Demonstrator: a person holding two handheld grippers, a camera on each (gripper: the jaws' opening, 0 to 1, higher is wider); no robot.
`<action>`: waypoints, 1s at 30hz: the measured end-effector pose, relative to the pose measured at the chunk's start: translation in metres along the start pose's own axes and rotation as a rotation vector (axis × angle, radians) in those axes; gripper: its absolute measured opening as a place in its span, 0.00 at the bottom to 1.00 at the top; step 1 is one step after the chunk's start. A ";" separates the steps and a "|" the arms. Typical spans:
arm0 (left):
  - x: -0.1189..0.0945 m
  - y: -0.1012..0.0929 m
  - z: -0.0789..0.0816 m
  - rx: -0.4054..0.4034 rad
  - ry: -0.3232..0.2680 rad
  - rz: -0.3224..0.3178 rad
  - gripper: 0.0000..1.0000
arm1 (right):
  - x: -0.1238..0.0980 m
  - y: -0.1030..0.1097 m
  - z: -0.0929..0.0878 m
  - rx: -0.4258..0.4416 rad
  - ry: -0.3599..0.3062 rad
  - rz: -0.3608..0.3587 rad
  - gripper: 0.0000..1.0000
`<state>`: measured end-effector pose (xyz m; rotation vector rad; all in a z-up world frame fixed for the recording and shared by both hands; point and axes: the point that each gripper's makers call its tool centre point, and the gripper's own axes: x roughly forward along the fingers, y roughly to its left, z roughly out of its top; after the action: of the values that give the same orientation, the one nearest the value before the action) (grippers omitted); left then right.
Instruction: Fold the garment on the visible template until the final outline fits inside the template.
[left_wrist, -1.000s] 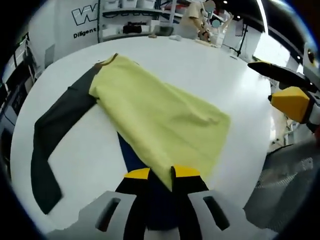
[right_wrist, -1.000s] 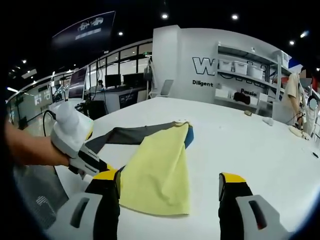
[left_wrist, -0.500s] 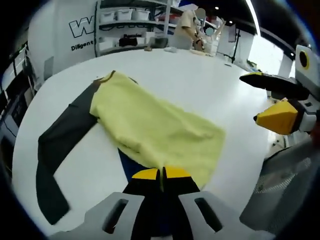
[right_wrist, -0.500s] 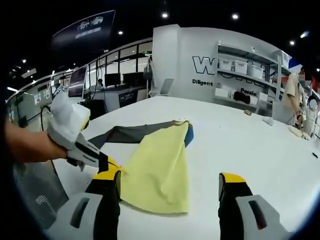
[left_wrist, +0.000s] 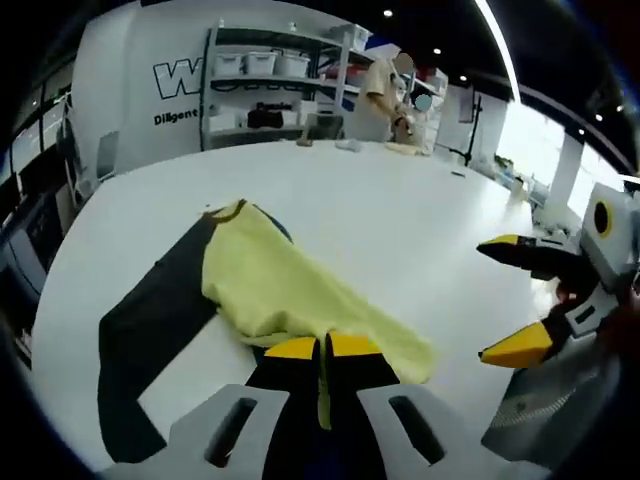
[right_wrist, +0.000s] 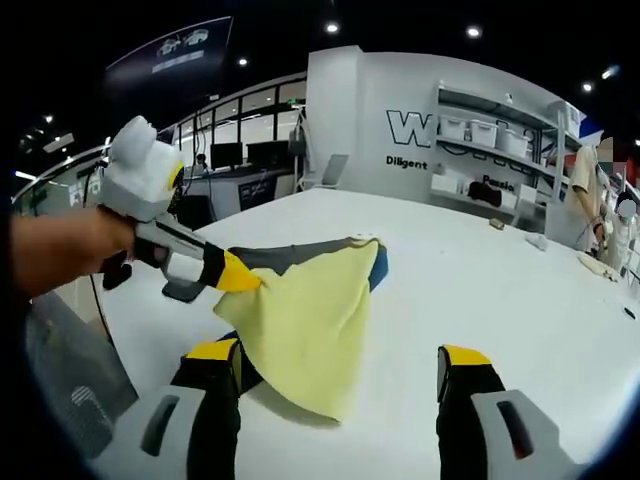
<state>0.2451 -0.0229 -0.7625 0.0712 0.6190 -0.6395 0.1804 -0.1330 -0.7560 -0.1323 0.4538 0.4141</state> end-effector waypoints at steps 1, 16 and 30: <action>0.000 0.002 0.005 -0.002 -0.009 0.001 0.00 | 0.001 0.000 -0.002 -0.003 0.008 0.002 0.80; -0.026 0.052 0.077 -0.055 -0.157 0.068 0.00 | 0.001 0.002 -0.006 -0.001 0.029 0.011 0.78; -0.071 0.128 0.095 -0.127 -0.255 0.225 0.00 | 0.002 0.003 -0.008 -0.010 0.040 0.011 0.78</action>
<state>0.3232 0.0951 -0.6607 -0.0578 0.3966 -0.3820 0.1777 -0.1311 -0.7645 -0.1476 0.4918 0.4252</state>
